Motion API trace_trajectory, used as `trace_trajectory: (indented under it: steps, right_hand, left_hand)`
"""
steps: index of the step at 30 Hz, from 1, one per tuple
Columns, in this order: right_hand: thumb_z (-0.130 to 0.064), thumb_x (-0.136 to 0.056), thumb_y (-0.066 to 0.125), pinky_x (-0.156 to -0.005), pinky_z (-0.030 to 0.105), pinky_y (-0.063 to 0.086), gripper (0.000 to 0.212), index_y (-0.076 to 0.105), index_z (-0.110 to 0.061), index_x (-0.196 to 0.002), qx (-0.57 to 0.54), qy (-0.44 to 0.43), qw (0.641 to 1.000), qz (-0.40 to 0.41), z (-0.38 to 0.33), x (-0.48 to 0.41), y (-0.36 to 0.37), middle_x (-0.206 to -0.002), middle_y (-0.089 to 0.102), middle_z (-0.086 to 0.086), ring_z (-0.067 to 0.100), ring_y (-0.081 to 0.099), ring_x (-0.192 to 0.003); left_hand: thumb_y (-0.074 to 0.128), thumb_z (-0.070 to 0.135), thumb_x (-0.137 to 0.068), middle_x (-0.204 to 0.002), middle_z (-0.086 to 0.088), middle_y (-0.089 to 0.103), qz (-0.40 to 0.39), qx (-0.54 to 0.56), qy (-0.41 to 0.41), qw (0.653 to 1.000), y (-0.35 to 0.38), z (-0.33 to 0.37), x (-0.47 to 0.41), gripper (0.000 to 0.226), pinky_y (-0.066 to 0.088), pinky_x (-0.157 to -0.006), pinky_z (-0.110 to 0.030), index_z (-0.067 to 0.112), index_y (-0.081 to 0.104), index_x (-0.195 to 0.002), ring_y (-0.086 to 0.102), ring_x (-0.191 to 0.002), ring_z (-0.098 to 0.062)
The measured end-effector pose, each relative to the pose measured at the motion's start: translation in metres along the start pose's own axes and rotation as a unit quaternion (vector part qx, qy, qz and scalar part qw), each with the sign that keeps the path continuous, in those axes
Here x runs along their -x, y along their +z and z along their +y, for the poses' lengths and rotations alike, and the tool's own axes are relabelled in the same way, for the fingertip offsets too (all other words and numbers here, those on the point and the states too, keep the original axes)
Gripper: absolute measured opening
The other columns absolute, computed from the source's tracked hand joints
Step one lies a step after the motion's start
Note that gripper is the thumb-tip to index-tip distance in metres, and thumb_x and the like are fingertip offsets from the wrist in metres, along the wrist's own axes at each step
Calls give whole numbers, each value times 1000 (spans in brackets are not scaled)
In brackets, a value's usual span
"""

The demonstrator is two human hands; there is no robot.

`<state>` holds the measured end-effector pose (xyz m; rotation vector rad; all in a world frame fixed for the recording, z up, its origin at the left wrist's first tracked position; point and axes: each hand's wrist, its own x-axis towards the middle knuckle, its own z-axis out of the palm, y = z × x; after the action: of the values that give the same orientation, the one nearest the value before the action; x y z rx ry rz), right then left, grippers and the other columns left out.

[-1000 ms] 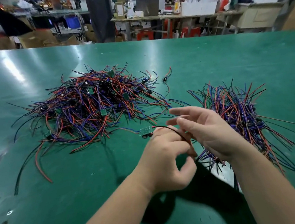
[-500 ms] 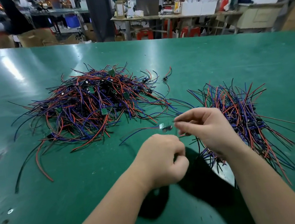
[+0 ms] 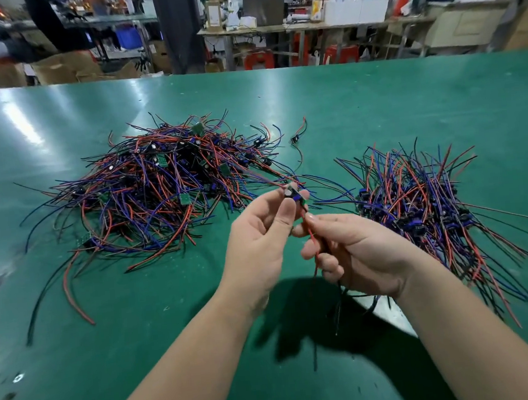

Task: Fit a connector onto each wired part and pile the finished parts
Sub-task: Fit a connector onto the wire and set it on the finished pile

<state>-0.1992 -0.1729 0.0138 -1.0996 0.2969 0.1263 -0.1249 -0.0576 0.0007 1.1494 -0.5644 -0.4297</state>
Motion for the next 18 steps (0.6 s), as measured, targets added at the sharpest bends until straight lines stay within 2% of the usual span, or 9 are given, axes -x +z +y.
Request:
trace_trajectory:
  steps: [3, 6, 9, 13, 18]
  right_hand:
    - [-31, -78, 59, -44, 17, 46, 23, 77, -17, -81, 44, 7, 999, -24, 2, 1, 1, -79, 73, 6, 10, 63, -51]
    - [-27, -70, 65, -52, 18, 49, 21, 71, -13, -85, 58, -34, 997, 28, 1, -2, -1, -87, 73, 9, 14, 67, -62]
    - [-32, -65, 67, -54, 19, 44, 29, 70, -13, -87, 52, -66, 991, 108, -2, -4, -5, -80, 69, 4, 10, 60, -59]
    - [-40, -62, 69, -53, 18, 38, 34, 73, -13, -81, 66, -68, 992, 80, -2, -2, -4, -71, 65, 0, 10, 53, -59]
    - [-19, -59, 73, -49, 16, 40, 15, 74, -9, -71, 54, -86, 991, 93, -2, -1, -10, -67, 67, 4, 12, 55, -58]
  left_hand:
    - [64, 29, -74, -90, -6, 73, 15, 100, -60, 993, -2, 5, -1, 22, 56, -66, -28, 13, 59, -88, 68, -80, -13]
    - [69, 30, -65, -68, -4, 70, 42, 144, -97, 984, -7, 11, -4, 27, 54, -50, -21, 11, 58, -82, 63, -52, -7]
    - [71, 31, -61, -59, -2, 66, 34, 74, -134, 988, -10, 13, -7, 23, 50, -49, -18, 12, 63, -71, 51, -37, -4]
    - [74, 32, -59, -63, -6, 69, -65, -43, -164, 983, -9, 9, 0, 20, 49, -47, -18, 13, 72, -60, 56, -44, -6]
    - [79, 35, -58, -67, -7, 71, -101, -113, -148, 977, -12, 4, 2, 35, 44, -59, -28, 3, 73, -70, 57, -55, -11]
